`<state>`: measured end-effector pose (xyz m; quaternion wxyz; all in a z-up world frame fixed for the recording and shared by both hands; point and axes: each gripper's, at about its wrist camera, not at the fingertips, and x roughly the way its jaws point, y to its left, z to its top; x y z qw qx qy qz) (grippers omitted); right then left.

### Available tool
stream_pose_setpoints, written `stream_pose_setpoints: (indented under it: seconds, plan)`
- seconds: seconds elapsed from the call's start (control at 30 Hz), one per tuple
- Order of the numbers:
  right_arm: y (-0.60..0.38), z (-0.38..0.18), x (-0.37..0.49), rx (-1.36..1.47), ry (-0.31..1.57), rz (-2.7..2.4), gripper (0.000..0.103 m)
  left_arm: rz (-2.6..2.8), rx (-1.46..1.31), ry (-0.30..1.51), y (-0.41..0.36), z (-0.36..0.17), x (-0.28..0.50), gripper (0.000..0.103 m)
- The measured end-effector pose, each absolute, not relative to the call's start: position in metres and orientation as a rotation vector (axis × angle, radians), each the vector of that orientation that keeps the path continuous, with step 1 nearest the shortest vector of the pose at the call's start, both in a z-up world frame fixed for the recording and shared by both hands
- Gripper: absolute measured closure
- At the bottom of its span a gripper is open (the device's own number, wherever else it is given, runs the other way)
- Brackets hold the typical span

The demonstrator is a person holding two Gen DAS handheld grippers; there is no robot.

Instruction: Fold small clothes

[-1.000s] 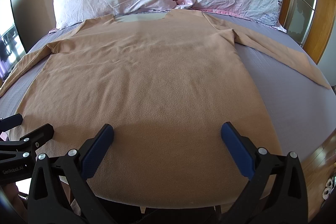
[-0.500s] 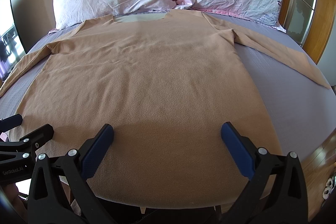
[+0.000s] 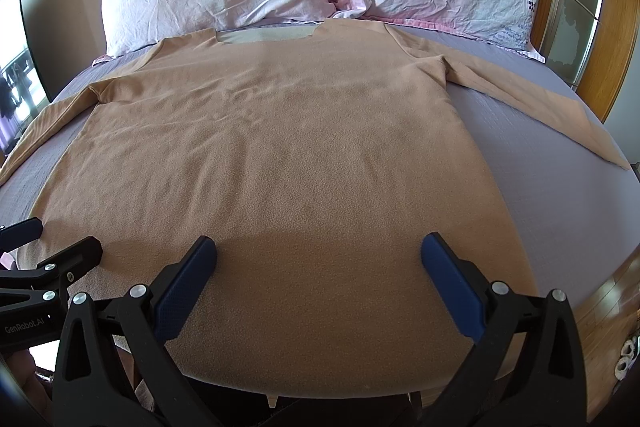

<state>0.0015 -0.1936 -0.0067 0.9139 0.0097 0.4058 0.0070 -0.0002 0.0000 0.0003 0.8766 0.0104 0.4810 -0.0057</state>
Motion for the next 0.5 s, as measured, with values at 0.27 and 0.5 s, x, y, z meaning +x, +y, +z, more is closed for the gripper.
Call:
stream_pose_setpoints:
  seconds: [0.27, 0.5]
  plan:
    - [-0.263, 0.016, 0.015, 0.153, 0.712, -0.007, 0.001, -0.024, 0.035, 0.965, 0.000, 0.001, -0.004, 0.002]
    - [-0.479, 0.038, 0.042, 0.626, 0.671, -0.397, 0.005, -0.051, 0.046, 0.884, 0.000, 0.000, -0.005, 0.002]
